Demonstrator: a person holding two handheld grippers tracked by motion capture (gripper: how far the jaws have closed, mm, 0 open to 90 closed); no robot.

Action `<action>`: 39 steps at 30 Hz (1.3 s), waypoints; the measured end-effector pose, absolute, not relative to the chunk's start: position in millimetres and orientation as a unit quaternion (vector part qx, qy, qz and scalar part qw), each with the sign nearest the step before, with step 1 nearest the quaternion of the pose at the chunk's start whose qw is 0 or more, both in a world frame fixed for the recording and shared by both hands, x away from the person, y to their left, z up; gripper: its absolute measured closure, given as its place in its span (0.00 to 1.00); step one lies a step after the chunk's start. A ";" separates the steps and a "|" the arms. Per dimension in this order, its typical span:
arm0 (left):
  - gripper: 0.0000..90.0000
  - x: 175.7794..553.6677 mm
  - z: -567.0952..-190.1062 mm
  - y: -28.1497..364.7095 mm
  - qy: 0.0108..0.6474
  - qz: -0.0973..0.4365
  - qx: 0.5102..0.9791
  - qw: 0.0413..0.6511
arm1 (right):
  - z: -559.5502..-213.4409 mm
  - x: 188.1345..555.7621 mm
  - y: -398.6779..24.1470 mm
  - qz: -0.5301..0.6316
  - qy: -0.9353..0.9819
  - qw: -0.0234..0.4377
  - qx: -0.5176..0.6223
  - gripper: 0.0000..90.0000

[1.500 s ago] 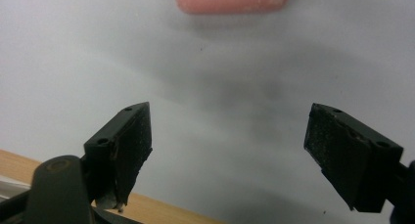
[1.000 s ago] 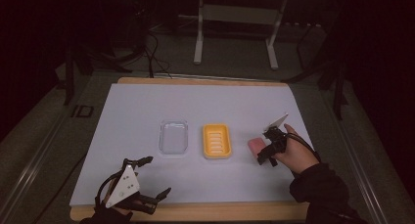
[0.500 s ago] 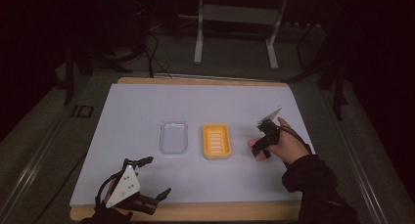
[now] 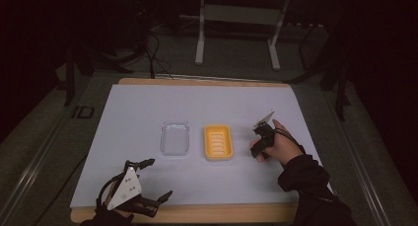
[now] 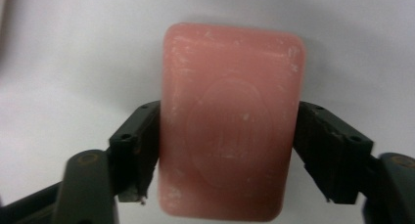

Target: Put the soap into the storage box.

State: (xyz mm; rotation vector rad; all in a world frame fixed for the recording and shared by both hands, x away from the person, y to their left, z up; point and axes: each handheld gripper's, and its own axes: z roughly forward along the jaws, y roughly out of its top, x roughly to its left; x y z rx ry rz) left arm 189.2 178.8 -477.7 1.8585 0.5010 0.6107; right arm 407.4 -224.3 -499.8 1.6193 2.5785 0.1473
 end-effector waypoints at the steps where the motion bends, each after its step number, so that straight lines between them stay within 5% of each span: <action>1: 0.01 189.3 -477.7 178.8 0.210 0.256 0.779 0.532 | -499.8 407.4 -224.3 0.048 0.845 0.047 0.531 0.33; 16: 0.01 189.7 -478.4 177.7 0.209 0.256 0.782 0.528 | -498.9 404.9 -219.2 0.047 0.828 0.053 0.556 0.41; 39: 0.01 189.0 -477.8 177.6 0.210 0.259 0.779 0.530 | -423.4 396.0 -200.4 0.099 0.740 0.076 0.661 0.42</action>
